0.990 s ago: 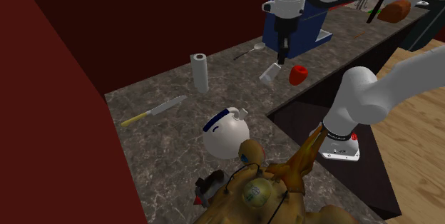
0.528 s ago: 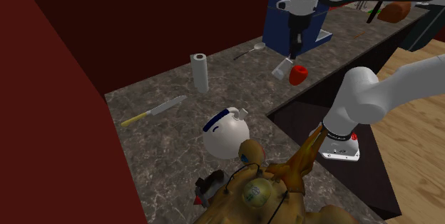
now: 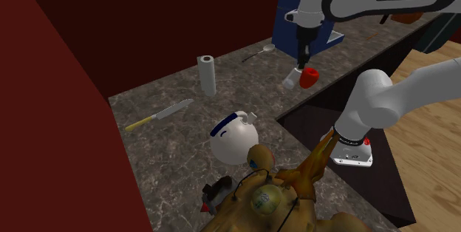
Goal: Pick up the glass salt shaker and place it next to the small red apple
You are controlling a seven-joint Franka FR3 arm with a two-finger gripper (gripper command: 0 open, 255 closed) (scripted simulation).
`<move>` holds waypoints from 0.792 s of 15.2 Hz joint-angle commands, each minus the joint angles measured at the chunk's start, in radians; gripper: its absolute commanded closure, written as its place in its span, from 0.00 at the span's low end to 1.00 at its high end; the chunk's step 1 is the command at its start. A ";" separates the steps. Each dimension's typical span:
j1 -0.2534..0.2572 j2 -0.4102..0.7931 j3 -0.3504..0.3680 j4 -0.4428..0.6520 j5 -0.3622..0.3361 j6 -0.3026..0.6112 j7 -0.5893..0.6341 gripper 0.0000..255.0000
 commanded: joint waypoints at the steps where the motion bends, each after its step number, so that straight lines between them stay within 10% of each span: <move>1: -0.001 -0.004 -0.001 -0.030 -0.002 0.026 0.003 1.00; 12: -0.009 0.008 -0.022 -0.171 -0.023 0.179 0.011 1.00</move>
